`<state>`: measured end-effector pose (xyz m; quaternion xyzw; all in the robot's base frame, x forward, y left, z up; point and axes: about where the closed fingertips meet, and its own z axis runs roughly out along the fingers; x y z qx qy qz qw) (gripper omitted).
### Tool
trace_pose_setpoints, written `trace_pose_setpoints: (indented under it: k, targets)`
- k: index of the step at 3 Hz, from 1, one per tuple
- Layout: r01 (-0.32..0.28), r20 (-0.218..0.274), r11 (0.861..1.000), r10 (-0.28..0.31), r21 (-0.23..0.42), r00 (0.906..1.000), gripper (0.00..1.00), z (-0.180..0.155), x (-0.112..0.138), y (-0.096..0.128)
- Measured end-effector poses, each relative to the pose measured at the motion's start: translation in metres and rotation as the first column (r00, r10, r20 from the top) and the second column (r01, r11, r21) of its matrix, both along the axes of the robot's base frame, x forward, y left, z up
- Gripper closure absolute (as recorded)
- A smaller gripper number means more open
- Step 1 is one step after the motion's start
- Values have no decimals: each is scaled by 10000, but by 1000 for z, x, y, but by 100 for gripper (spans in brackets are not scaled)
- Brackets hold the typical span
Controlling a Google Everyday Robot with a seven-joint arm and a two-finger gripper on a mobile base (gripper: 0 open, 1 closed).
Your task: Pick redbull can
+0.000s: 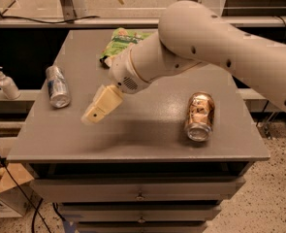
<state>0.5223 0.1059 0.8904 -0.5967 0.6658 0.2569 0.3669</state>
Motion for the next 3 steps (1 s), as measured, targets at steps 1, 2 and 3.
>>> trace_pose_setpoints:
  k: [1, 2, 3]
  targets:
    - [27, 178, 9985, -37, 553, 9998, 0, -5, 10, 14]
    - [-104, 402, 9919, 53, 1270, 9992, 0, -14, 28, 41]
    - [-75, 408, 9834, 1, 1815, 9992, 0, -25, 42, 66]
